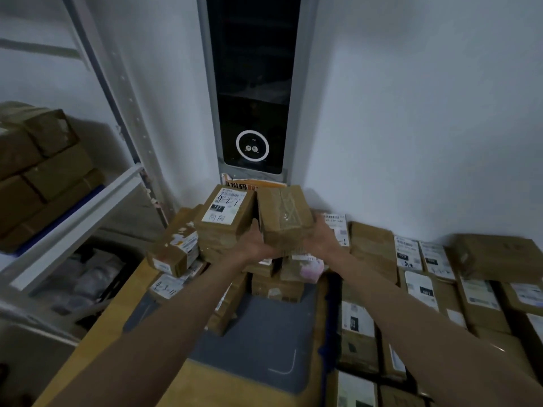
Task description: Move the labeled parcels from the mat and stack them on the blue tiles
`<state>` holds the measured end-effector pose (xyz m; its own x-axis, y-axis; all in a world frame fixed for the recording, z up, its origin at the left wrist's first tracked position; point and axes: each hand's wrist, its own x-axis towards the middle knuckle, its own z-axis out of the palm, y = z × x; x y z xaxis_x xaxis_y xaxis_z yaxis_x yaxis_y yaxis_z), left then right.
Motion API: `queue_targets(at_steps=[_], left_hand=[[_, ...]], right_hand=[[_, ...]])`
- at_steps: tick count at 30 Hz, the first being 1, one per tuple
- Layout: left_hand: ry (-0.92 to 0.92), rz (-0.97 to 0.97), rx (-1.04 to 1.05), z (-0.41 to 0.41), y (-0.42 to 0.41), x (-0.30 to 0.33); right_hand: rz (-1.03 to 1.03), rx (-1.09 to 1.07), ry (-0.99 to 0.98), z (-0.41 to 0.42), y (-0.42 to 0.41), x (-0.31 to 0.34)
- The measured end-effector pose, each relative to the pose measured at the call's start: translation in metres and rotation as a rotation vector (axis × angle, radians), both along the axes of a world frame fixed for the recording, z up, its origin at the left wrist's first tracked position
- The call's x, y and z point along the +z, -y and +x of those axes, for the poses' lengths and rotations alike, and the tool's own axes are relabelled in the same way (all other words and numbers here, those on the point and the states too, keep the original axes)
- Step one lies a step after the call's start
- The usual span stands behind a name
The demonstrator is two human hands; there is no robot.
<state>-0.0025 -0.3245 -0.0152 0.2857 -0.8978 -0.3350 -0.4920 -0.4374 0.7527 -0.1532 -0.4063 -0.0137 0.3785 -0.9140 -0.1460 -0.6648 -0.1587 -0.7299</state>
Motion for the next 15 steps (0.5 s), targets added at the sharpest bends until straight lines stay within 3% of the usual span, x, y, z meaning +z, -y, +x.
queue_targets(at_steps=[3,15], left_hand=[[-0.137,-0.031,0.043,-0.006,0.003,0.002],[-0.027,-0.042,0.041,-0.018,-0.029,0.020]], right_hand=[[0.082,-0.049,0.076,0.002,0.001,-0.001],[0.151,-0.043,0.050,-0.033,-0.039,0.025]])
